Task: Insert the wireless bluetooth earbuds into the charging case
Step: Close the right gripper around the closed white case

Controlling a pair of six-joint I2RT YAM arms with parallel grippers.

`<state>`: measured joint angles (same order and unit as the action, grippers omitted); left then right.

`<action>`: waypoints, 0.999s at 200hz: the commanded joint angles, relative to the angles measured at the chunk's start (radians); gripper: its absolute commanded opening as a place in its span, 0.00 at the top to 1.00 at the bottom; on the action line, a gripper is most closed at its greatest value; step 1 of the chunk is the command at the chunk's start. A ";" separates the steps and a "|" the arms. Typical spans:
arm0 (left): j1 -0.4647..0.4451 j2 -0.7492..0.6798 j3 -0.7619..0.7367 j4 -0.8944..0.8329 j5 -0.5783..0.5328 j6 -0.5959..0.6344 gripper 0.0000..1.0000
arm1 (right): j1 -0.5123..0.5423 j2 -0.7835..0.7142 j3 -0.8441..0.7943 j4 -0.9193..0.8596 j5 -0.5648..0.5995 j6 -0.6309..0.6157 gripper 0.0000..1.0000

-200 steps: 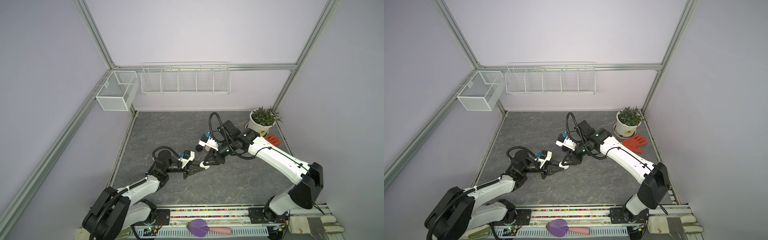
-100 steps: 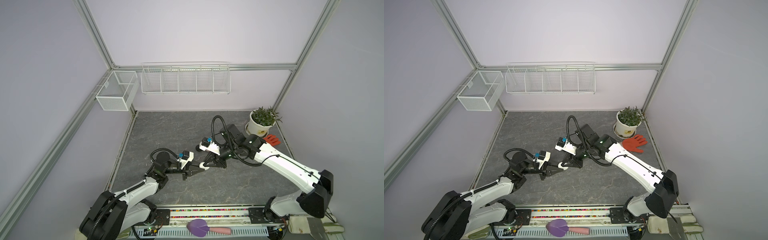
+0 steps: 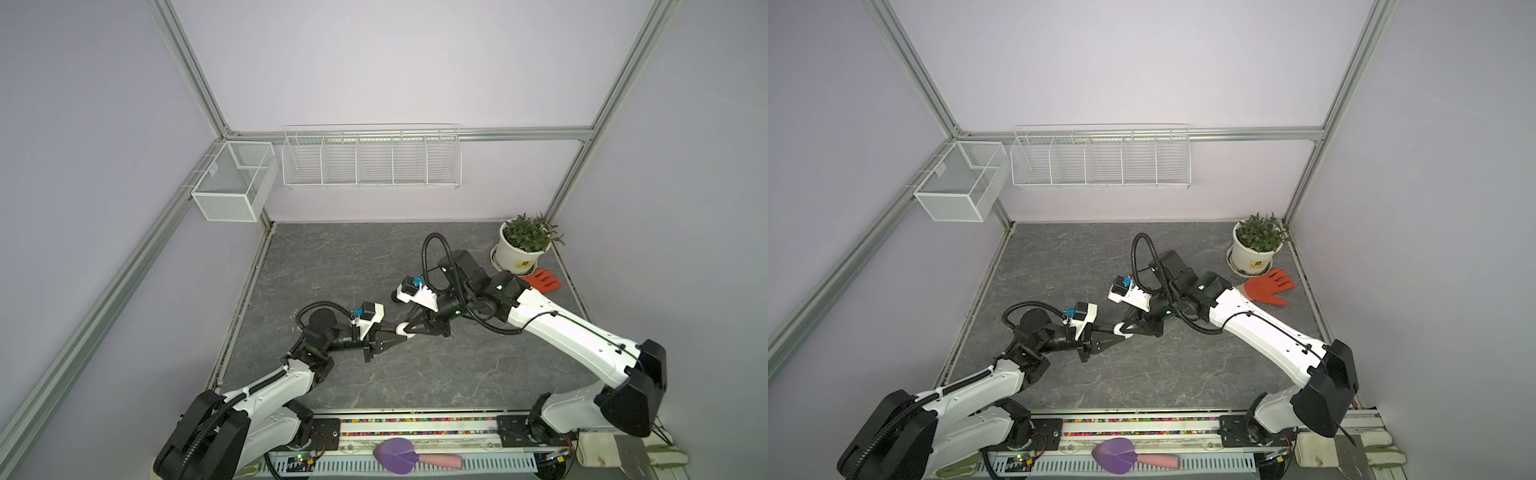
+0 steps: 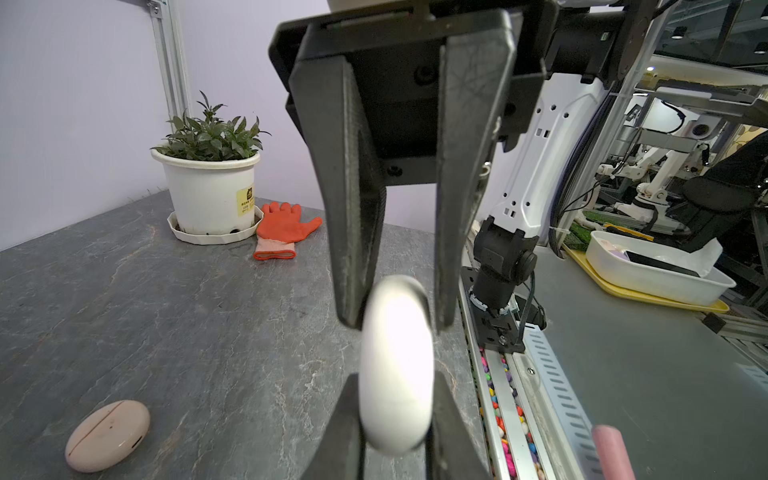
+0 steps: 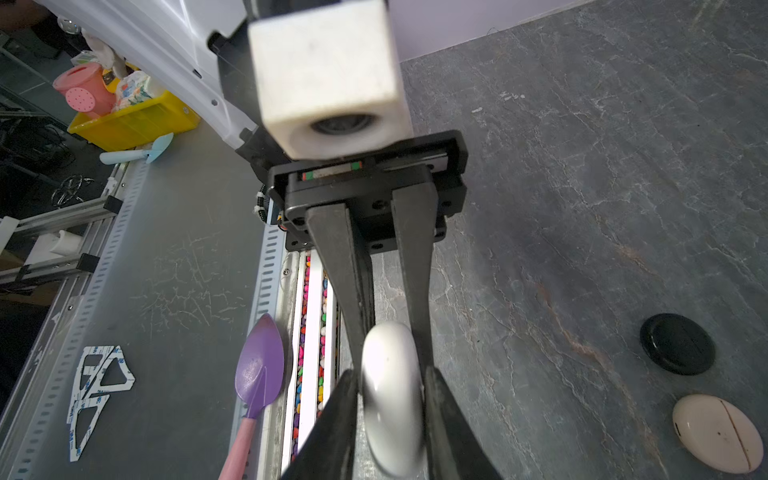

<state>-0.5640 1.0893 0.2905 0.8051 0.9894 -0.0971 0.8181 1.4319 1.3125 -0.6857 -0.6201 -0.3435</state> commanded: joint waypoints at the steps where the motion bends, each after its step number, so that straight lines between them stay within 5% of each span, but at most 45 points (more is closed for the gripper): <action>1: 0.012 -0.015 0.003 0.049 -0.099 -0.015 1.00 | 0.022 -0.017 -0.020 -0.078 -0.052 -0.002 0.70; 147: 0.012 -0.018 -0.001 0.045 -0.133 -0.009 1.00 | 0.018 0.039 -0.001 -0.081 -0.049 0.002 0.65; 200: 0.012 -0.039 -0.004 0.030 -0.160 -0.008 1.00 | 0.020 0.031 0.003 -0.066 -0.048 0.010 0.70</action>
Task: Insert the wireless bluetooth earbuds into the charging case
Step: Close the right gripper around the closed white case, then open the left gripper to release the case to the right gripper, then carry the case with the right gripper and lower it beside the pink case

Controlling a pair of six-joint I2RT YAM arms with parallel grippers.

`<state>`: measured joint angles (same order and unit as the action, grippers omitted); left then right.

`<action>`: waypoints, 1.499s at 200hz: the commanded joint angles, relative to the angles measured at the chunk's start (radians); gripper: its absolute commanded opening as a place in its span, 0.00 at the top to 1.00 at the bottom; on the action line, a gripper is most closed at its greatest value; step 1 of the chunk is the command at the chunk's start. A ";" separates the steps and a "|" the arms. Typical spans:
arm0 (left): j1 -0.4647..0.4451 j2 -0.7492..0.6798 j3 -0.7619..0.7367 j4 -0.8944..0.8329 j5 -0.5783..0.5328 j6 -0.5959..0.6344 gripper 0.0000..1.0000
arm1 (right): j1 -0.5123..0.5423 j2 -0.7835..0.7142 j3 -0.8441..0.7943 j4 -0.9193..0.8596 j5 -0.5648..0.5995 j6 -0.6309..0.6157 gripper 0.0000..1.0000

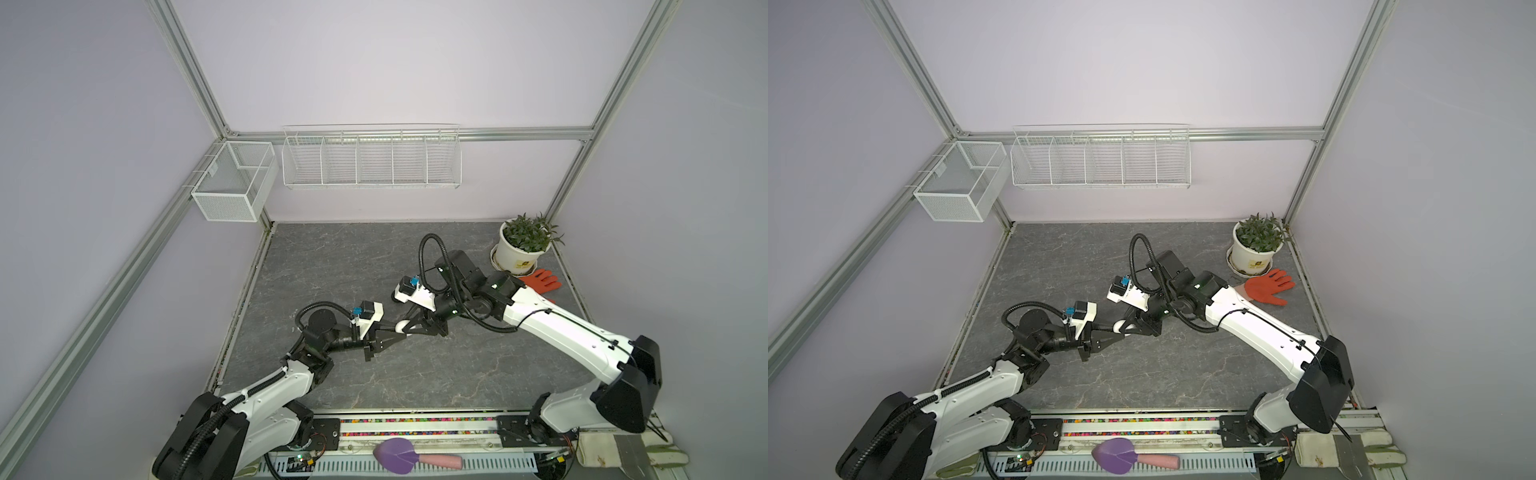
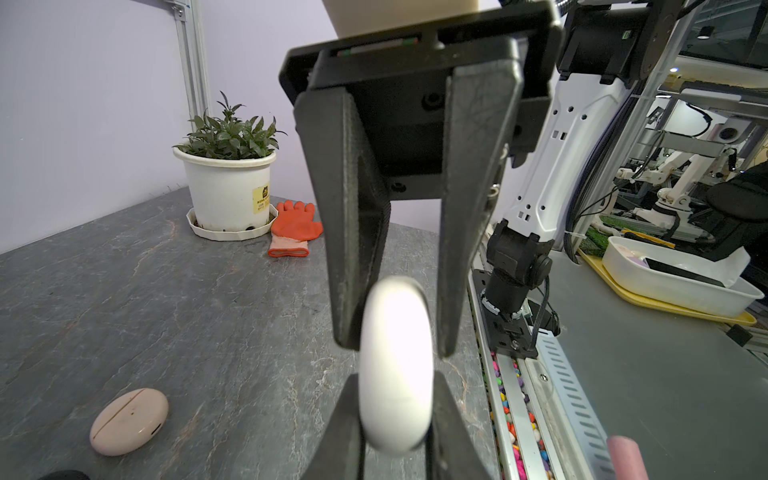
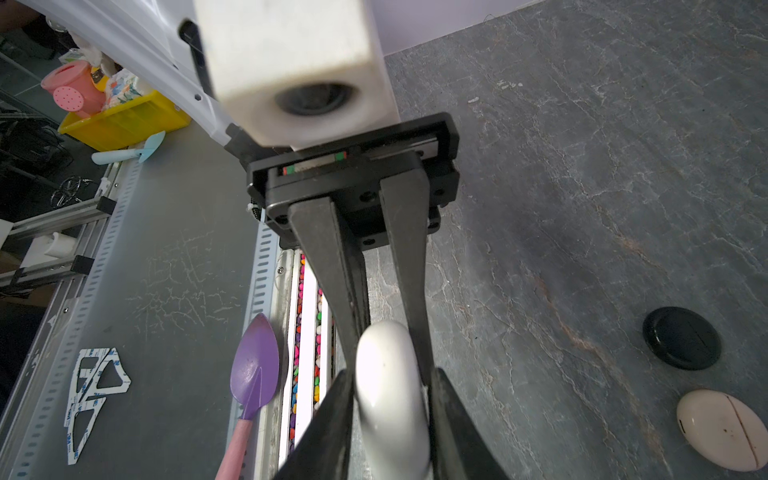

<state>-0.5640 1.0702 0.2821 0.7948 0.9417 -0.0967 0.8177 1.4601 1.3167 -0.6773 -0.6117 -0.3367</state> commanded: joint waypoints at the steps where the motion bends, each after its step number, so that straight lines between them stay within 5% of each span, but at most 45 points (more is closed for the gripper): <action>1: 0.012 -0.019 0.005 0.040 -0.114 -0.009 1.00 | 0.020 0.002 -0.001 -0.073 -0.056 0.003 0.70; 25: 0.012 -0.017 0.005 0.039 -0.155 -0.028 0.99 | 0.022 -0.009 -0.008 -0.062 -0.021 0.012 0.72; 55: 0.012 -0.014 0.000 0.065 -0.226 -0.095 0.63 | 0.024 -0.022 -0.025 -0.050 0.023 0.021 0.74; 64: 0.011 -0.015 -0.001 0.050 -0.297 -0.139 0.40 | 0.017 -0.021 -0.035 -0.055 0.049 0.008 0.74; 69: 0.010 -0.011 -0.003 0.045 -0.358 -0.176 0.05 | 0.008 -0.017 -0.035 -0.079 0.063 -0.010 0.74; 71: 0.010 -0.010 -0.004 0.045 -0.387 -0.188 0.00 | 0.002 -0.014 -0.033 -0.091 0.066 -0.019 0.74; 87: 0.010 0.014 0.001 0.035 -0.528 -0.259 0.01 | -0.084 0.014 -0.011 -0.178 0.063 -0.062 0.74; 130: 0.010 0.026 0.022 -0.013 -0.621 -0.331 0.01 | -0.213 0.038 -0.070 -0.151 0.108 -0.143 0.75; 178: 0.010 0.027 0.063 -0.148 -0.633 -0.352 0.01 | -0.330 0.242 0.011 -0.125 0.100 -0.265 0.77; 218: 0.010 0.016 0.012 0.031 -0.613 -0.357 0.01 | -0.391 0.453 0.170 -0.174 0.032 -0.330 0.78; 300: 0.010 0.030 0.015 0.015 -0.650 -0.308 0.01 | -0.450 0.632 0.268 -0.194 0.075 -0.403 0.78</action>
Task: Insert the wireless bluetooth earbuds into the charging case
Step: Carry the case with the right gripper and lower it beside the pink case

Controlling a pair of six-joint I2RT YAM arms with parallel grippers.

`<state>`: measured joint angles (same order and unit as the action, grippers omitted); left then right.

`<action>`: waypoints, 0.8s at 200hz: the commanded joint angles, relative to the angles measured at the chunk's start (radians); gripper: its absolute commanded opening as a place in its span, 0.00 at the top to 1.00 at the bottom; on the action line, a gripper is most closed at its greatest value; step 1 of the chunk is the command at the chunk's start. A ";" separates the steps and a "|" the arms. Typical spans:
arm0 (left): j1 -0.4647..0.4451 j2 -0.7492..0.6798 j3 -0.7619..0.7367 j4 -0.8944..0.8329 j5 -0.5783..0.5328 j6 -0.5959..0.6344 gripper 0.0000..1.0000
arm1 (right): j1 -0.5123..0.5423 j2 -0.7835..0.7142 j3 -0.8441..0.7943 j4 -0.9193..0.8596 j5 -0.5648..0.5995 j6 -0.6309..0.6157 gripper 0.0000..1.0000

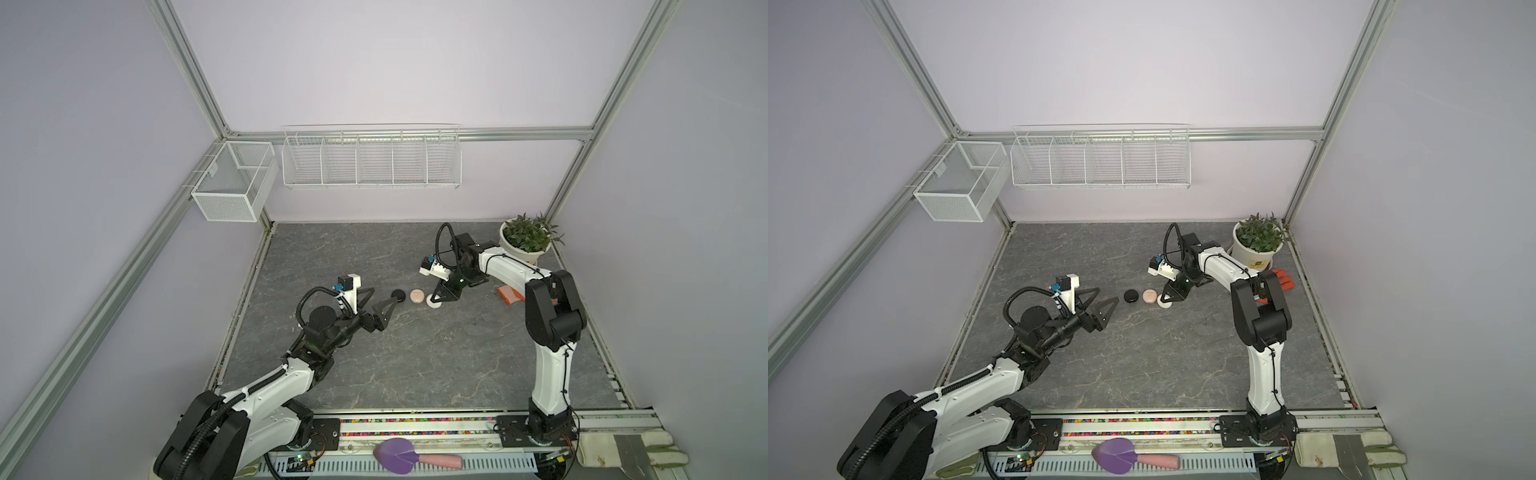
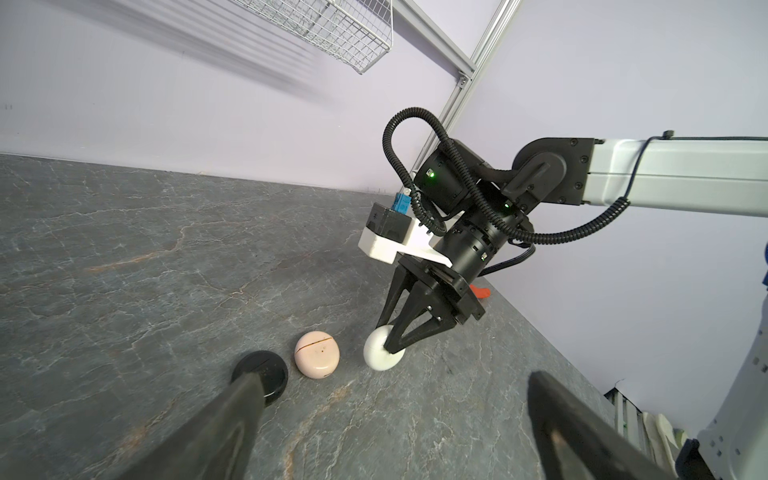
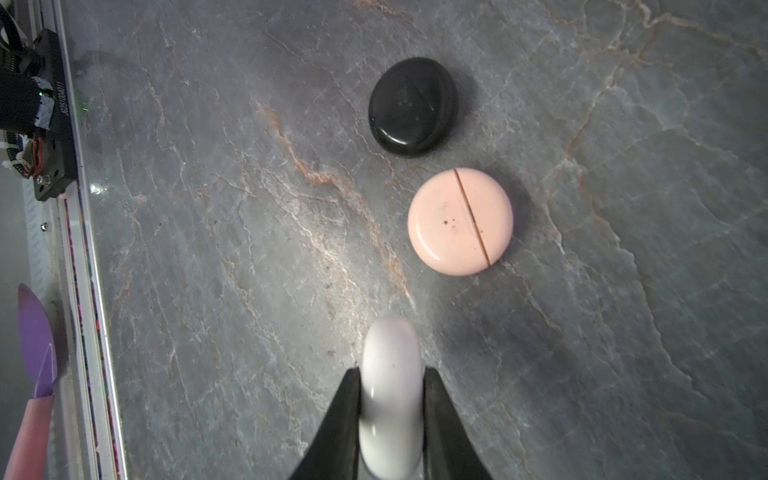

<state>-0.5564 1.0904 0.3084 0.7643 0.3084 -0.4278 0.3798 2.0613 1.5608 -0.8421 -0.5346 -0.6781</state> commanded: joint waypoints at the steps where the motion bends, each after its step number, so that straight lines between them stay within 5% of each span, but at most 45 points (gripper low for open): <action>1: 0.003 0.009 -0.011 0.046 -0.017 0.023 0.01 | -0.012 0.033 0.024 -0.029 -0.001 -0.062 0.78; 113: 0.003 0.000 -0.008 0.012 -0.020 0.041 0.01 | -0.049 0.131 0.126 -0.066 -0.033 -0.100 0.74; 160: 0.003 -0.003 -0.013 0.006 -0.021 0.037 0.01 | -0.050 0.191 0.197 -0.107 -0.029 -0.117 0.63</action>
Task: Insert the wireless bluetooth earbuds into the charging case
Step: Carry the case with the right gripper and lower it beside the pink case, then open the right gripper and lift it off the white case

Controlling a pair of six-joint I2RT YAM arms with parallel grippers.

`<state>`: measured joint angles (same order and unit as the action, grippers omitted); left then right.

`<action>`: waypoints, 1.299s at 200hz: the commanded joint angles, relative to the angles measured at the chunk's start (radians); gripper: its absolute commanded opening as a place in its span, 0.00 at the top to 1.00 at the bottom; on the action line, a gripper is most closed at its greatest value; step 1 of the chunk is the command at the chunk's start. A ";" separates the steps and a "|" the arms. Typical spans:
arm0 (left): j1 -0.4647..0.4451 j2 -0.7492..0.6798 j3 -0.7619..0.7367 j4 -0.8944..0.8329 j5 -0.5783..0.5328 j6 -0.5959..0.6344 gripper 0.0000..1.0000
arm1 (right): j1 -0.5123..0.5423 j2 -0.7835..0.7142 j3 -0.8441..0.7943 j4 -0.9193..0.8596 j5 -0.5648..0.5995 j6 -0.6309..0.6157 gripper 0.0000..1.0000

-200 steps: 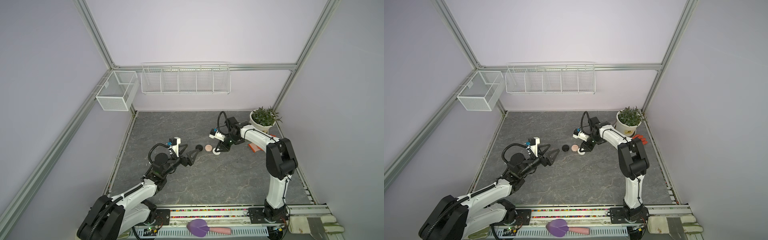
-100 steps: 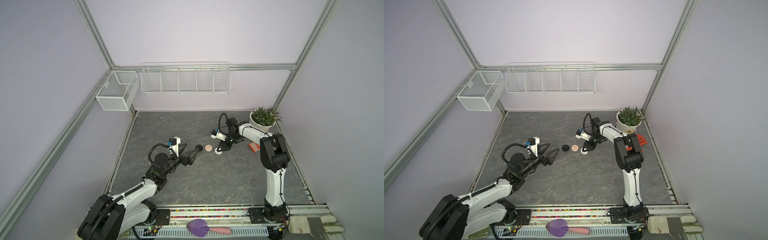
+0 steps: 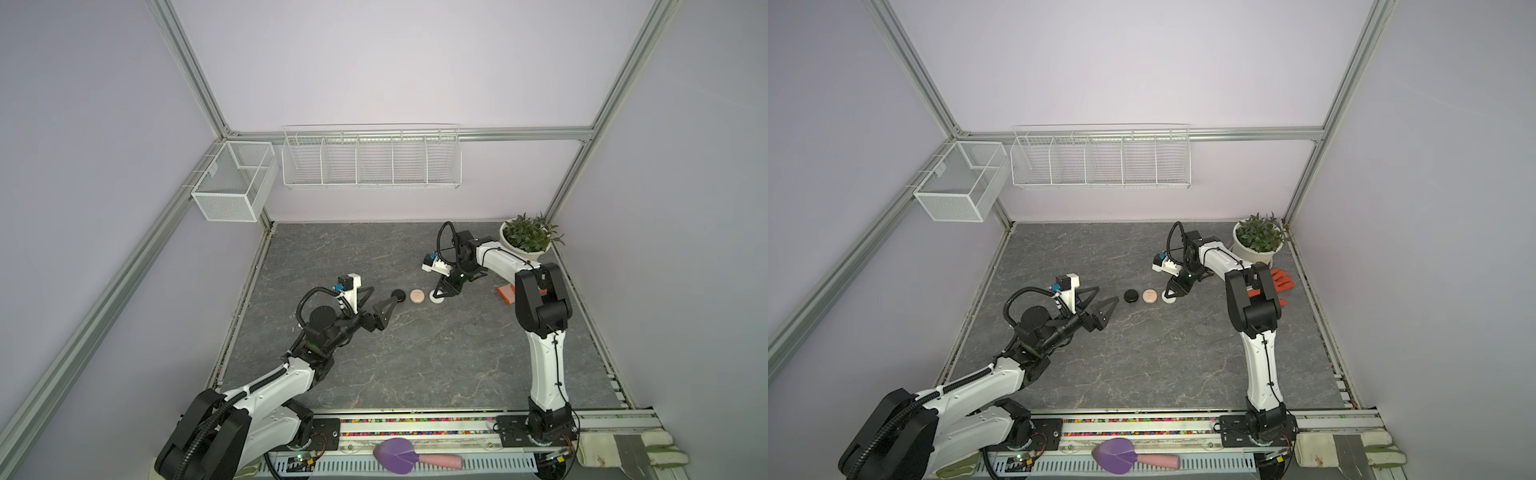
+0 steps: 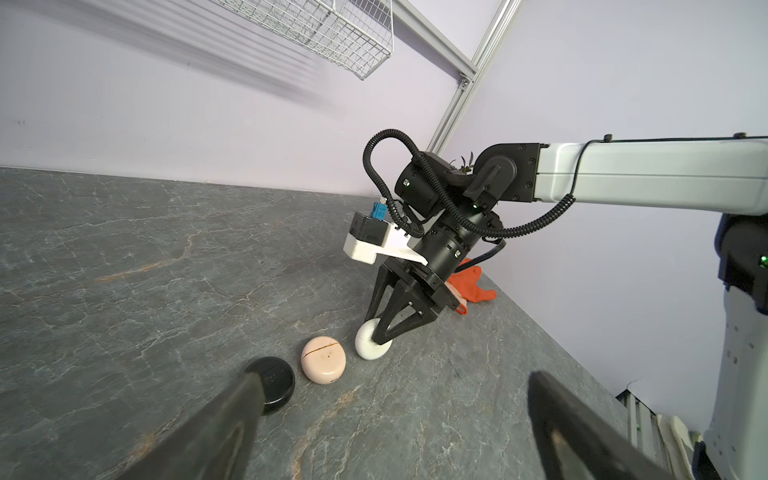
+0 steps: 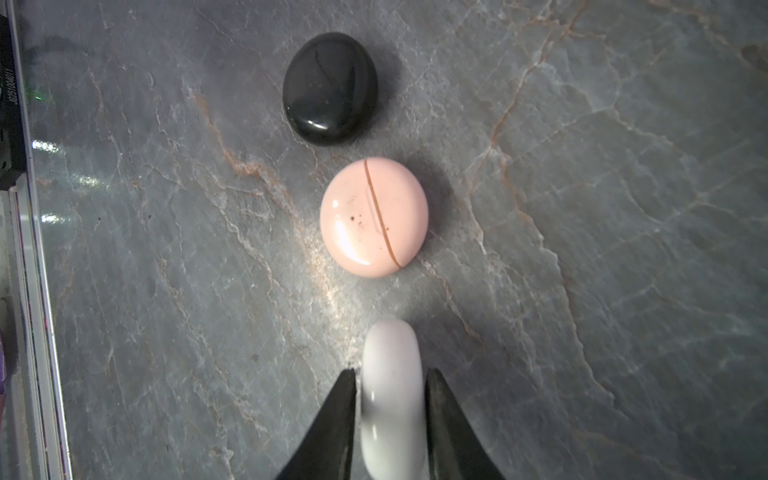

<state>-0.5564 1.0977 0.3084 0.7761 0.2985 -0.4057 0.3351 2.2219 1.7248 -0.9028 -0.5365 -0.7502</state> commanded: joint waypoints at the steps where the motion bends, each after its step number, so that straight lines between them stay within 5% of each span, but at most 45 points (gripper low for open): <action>1: 0.003 -0.010 -0.012 -0.007 -0.010 0.016 0.01 | -0.005 0.031 0.034 -0.048 -0.026 -0.045 0.63; 107: 0.003 0.008 -0.013 -0.002 -0.023 0.021 0.01 | -0.018 0.088 0.099 -0.095 0.016 -0.046 0.52; 141: 0.003 0.008 -0.014 -0.005 -0.017 0.020 0.01 | -0.009 0.005 0.095 -0.066 0.054 0.009 0.48; 157: 0.002 0.000 -0.022 -0.005 -0.016 0.009 0.01 | 0.005 -0.102 0.040 0.045 0.132 0.112 0.45; 186: 0.002 -0.016 -0.024 -0.047 -0.023 -0.051 0.01 | 0.069 -0.317 -0.187 0.317 0.359 0.475 0.41; 216: 0.003 -0.068 -0.036 -0.097 -0.017 -0.062 0.01 | 0.208 -0.464 -0.357 0.366 0.471 0.839 0.41; 260: 0.002 -0.152 -0.029 -0.270 -0.048 -0.076 0.01 | 0.361 -0.565 -0.623 0.481 0.535 1.021 0.37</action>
<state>-0.5568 0.9661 0.2867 0.6014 0.2684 -0.4618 0.6685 1.6604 1.2003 -0.4904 -0.0772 0.0780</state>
